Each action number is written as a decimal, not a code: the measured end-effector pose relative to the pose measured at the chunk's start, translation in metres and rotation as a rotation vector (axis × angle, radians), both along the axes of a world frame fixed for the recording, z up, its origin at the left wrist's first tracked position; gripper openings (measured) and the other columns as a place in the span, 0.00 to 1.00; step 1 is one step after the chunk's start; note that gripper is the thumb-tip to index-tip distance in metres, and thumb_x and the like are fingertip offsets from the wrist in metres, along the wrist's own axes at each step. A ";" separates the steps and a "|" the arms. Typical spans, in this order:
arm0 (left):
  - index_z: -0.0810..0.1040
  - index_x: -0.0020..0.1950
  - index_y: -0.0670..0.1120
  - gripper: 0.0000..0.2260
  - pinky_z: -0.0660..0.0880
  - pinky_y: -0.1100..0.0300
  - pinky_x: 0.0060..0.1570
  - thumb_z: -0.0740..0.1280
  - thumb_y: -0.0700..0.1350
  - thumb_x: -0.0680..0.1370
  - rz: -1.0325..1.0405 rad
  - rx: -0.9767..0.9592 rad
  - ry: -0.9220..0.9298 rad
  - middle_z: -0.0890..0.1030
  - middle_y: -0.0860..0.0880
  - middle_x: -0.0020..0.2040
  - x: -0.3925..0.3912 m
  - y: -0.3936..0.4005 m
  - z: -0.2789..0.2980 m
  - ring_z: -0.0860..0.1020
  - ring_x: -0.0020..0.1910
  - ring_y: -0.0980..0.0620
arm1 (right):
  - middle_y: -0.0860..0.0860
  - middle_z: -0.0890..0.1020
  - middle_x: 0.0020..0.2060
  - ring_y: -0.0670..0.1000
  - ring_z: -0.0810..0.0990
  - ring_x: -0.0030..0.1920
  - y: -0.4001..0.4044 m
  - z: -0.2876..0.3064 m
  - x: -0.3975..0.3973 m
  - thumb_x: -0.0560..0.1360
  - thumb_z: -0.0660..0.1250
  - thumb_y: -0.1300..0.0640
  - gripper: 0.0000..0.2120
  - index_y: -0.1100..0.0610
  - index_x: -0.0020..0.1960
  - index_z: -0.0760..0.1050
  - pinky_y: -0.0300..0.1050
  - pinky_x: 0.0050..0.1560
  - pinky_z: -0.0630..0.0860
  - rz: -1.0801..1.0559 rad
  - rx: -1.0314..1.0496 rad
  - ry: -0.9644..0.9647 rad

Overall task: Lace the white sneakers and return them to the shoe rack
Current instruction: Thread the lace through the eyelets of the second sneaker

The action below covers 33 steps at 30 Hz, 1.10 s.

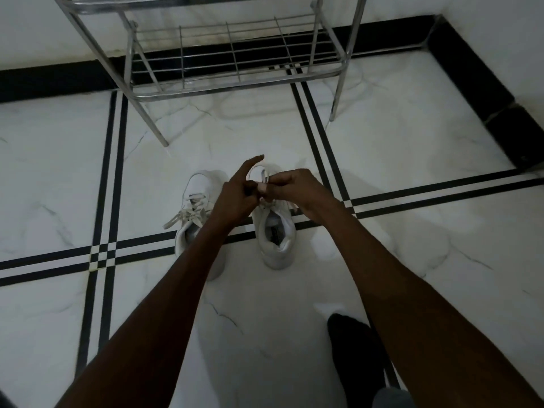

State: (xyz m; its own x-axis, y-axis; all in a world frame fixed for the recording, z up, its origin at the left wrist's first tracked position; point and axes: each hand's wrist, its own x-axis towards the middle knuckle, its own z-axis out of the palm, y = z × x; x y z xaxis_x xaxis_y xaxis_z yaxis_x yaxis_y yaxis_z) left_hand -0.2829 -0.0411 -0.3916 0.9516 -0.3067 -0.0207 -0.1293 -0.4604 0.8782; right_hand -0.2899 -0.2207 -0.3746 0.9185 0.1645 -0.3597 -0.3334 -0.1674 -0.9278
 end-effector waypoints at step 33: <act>0.79 0.69 0.43 0.18 0.80 0.55 0.60 0.68 0.33 0.80 0.102 -0.319 0.280 0.83 0.46 0.64 -0.008 0.006 -0.004 0.81 0.65 0.51 | 0.52 0.88 0.38 0.51 0.87 0.40 0.006 -0.011 0.002 0.66 0.79 0.57 0.05 0.51 0.40 0.85 0.55 0.45 0.85 -0.190 -0.288 -0.252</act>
